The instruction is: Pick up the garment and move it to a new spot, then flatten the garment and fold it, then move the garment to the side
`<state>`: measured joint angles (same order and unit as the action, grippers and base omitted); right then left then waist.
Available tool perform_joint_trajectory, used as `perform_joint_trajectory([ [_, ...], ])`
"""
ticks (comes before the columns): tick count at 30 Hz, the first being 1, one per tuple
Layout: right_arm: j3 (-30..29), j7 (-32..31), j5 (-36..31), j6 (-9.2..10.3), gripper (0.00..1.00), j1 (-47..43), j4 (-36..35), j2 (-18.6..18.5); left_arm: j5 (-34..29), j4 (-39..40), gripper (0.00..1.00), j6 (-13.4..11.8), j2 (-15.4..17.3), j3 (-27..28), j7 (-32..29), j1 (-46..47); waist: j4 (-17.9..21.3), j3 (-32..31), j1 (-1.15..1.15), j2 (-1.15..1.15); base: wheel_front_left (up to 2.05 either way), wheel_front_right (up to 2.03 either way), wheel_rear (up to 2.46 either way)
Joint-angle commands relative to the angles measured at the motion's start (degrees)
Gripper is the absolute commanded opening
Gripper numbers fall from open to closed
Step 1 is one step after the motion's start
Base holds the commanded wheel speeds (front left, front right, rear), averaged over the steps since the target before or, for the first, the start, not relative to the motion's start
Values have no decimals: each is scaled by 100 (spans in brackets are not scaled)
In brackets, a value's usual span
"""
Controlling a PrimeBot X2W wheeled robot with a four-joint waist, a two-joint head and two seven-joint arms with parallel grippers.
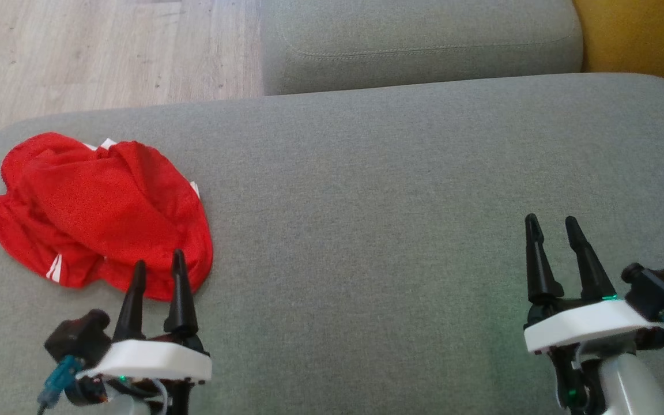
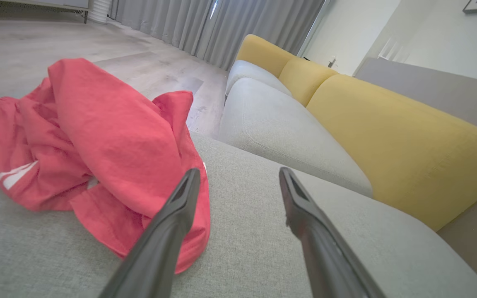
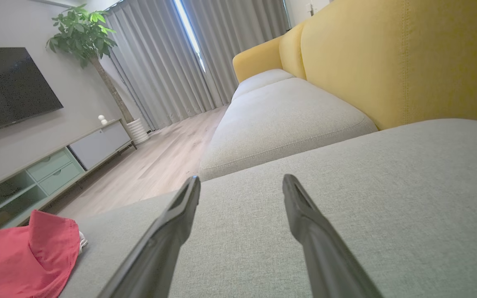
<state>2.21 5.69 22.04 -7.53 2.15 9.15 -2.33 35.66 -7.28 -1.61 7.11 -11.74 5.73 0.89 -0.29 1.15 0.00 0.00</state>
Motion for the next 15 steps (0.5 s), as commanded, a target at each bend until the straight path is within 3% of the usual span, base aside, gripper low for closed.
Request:
perform_joint_trajectory([
  [1, 120, 91, -206, 3, 100, 286, -183, -39, -180, 185, 100, -45, 123, 43, 91, 259, 4, -3, 0, 0, 0, 0, 0],
  [15, 280, 344, -1561, 3, 100, 341, -112, -43, -1256, 69, 100, -553, 504, -715, 343, 419, 26, -59, 0, 0, 0, 0, 0],
])
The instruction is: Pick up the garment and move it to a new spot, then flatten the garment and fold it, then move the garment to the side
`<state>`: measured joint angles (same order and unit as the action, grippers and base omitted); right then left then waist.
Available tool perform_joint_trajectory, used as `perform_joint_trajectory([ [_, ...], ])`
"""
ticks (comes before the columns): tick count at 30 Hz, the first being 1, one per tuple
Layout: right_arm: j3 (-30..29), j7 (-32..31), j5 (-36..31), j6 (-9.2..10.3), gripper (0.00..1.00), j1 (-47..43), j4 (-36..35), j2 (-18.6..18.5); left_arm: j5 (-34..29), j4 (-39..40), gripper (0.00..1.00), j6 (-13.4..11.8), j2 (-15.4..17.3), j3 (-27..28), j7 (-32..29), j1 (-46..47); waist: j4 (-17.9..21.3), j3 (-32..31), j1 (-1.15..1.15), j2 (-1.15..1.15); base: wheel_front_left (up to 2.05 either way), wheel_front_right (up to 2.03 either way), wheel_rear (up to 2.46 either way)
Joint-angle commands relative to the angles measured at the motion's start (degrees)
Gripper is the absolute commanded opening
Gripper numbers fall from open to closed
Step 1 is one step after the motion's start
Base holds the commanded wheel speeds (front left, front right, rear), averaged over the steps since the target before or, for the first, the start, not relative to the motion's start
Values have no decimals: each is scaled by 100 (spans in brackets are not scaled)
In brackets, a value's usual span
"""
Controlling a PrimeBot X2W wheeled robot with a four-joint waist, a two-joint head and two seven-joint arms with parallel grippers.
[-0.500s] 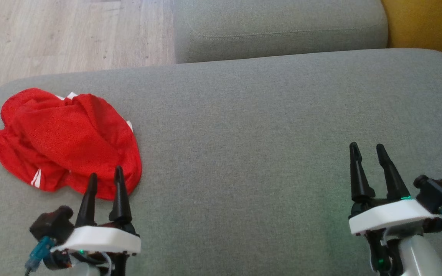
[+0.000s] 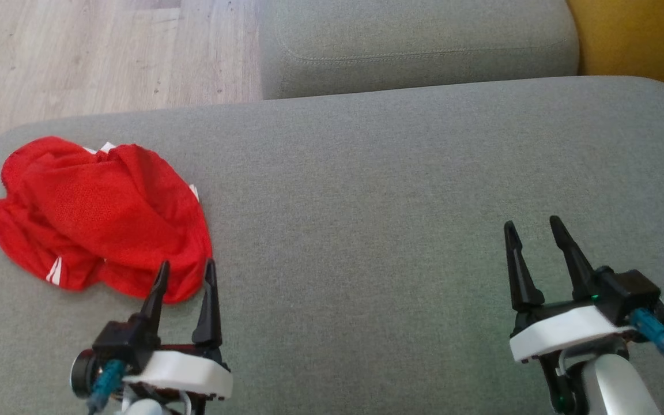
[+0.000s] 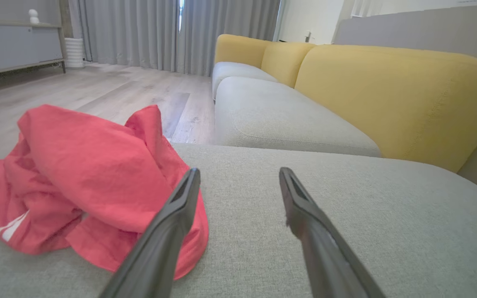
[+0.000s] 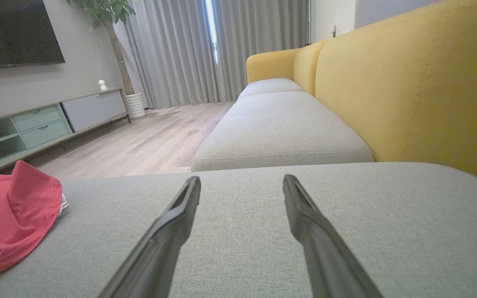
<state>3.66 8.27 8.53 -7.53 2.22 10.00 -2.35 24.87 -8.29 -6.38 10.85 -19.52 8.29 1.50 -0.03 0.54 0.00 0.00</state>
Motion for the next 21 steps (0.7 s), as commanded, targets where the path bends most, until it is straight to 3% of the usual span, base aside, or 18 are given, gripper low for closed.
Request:
perform_joint_trajectory([
  [1, 144, 103, -268, 3, 100, 336, -194, -42, -211, 134, 100, -106, 140, 36, 104, 358, -4, 2, 0, 0, 0, 0, 0],
  [15, 299, 323, -1295, 4, 100, 422, -276, -46, -1189, -14, 100, -453, 398, -582, 323, 606, -24, 32, 0, 0, 0, 0, 0],
  [18, 343, 374, -1032, 4, 100, 399, -297, -47, -1299, 88, 100, -536, 410, -683, 373, 625, -28, 39, 0, 0, 0, 0, 0],
  [21, 306, 424, -574, 4, 100, 367, -318, -48, -1033, 271, 100, -463, 275, -568, 423, 542, -39, 46, 0, 0, 0, 0, 0],
])
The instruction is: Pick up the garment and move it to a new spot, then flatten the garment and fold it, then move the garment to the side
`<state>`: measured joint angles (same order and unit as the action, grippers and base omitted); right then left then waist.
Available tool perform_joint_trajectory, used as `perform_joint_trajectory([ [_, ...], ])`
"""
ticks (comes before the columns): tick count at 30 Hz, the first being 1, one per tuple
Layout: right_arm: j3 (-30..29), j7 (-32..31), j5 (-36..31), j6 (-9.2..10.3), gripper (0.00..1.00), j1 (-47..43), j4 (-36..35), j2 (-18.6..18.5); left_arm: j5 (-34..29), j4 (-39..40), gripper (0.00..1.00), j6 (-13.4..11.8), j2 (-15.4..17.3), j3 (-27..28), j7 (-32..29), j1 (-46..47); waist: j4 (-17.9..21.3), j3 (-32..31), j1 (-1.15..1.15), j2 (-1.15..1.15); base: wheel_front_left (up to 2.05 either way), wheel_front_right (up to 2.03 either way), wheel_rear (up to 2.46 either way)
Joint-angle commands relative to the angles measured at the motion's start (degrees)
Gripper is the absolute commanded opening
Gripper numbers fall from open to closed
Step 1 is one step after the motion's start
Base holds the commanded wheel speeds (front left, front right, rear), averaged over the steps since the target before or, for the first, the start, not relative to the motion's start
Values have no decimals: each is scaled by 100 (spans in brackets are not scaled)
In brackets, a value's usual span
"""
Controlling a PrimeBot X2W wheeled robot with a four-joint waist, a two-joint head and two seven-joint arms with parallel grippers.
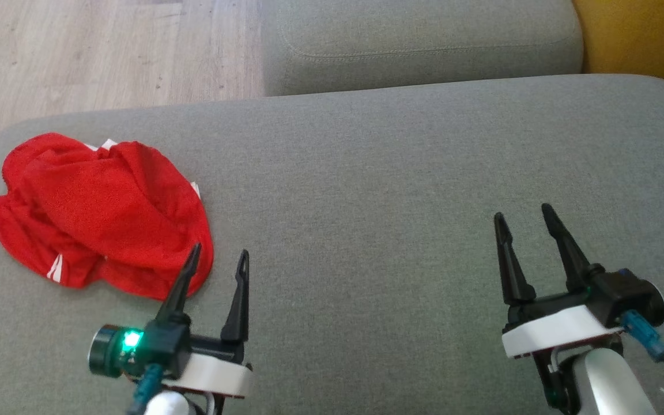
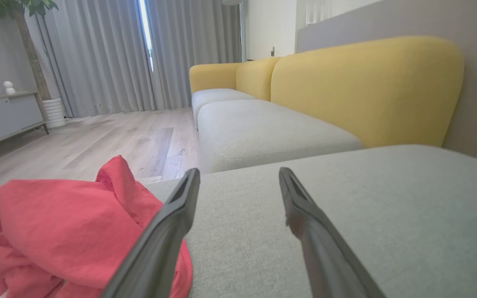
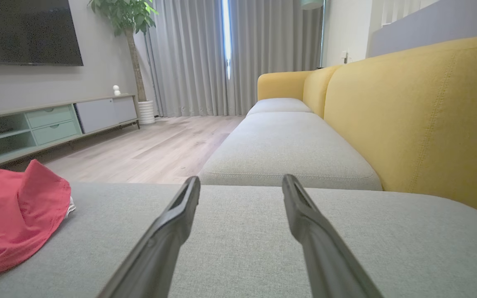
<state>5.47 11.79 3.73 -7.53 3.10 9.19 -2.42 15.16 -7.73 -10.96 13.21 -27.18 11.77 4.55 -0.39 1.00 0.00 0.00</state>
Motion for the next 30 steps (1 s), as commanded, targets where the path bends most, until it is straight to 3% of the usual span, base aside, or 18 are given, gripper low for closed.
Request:
perform_joint_trajectory([
  [1, 137, 88, -12, 4, 100, 271, -258, -41, 17, 272, 100, 54, -1, 272, 92, 200, -3, 5, 0, 0, 0, 0, 0],
  [7, 278, 190, 365, 4, 100, 146, -256, -43, 225, 397, 100, 571, -332, 811, 193, -87, -8, 6, 0, 0, 0, 0, 0],
  [16, 474, 320, 1079, 4, 100, 112, 111, -46, 23, -61, 100, 1375, -844, 1501, 323, -344, 16, -36, 0, 0, 0, 0, 0],
  [30, 454, 320, 911, 4, 100, 209, 295, -46, -321, -120, 100, 1657, -1027, 1931, 323, -332, -5, -88, 0, 0, 0, 0, 0],
])
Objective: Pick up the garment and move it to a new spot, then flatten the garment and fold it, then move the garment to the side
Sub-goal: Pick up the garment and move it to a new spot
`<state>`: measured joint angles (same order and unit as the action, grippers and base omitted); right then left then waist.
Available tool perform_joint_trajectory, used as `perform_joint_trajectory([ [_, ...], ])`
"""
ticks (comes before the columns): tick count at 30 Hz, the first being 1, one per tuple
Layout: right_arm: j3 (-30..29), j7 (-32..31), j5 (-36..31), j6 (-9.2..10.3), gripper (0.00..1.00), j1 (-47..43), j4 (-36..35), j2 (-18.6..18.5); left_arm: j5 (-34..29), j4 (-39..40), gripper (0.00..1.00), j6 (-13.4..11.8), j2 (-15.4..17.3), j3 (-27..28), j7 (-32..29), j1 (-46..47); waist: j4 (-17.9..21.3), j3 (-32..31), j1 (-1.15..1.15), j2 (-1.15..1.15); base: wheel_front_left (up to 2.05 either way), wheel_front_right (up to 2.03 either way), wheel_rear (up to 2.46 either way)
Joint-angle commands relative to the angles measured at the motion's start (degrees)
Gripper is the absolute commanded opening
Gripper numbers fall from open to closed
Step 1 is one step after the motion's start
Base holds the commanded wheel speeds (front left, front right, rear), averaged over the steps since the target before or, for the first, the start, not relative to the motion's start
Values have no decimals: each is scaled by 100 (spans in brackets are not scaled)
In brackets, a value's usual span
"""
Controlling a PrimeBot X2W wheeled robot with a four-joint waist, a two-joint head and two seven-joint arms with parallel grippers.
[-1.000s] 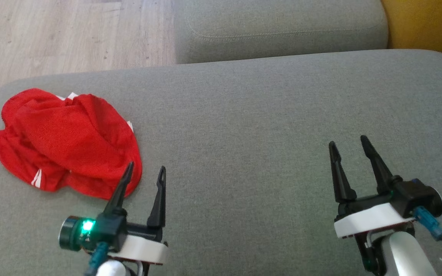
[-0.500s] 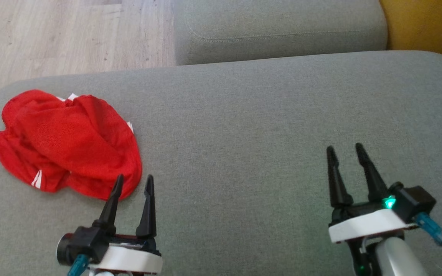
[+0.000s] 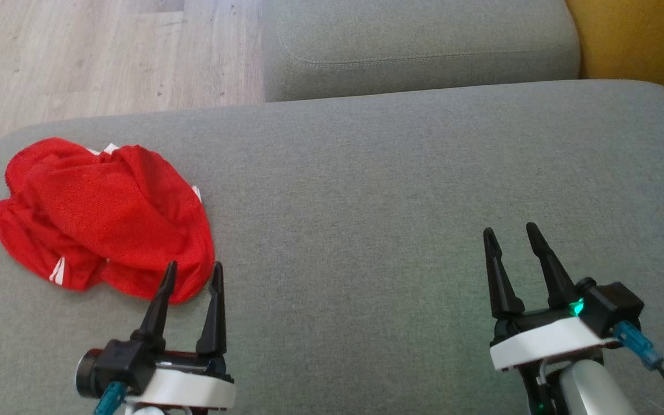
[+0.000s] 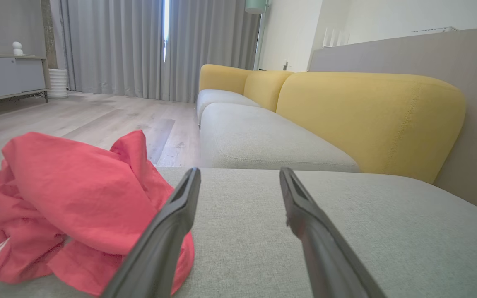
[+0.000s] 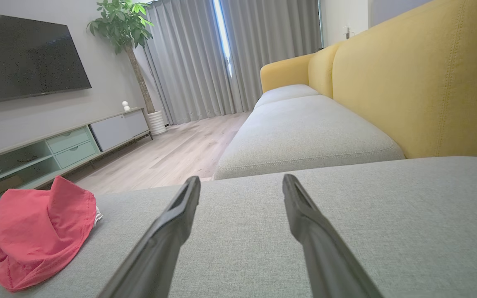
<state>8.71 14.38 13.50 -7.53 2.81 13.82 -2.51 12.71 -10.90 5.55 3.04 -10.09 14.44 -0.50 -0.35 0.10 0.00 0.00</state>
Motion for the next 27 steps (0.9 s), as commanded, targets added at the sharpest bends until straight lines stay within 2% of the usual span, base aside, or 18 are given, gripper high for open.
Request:
perform_joint_trajectory([
  [1, 140, 62, -87, 4, 100, 239, -177, -37, -87, 199, 100, 4, -11, 249, 56, 173, -28, 0, 0, 0, 0, 0, 0],
  [11, 387, 62, -208, 4, 100, 190, -197, -37, 29, 275, 100, -156, -15, 429, 56, 103, -426, -60, 0, 0, 0, 0, 0],
  [27, 890, 62, -3, 4, 100, 102, -136, -37, -50, 335, 100, -219, -16, 707, 56, -103, -1495, -275, 0, 0, 0, 0, 0],
])
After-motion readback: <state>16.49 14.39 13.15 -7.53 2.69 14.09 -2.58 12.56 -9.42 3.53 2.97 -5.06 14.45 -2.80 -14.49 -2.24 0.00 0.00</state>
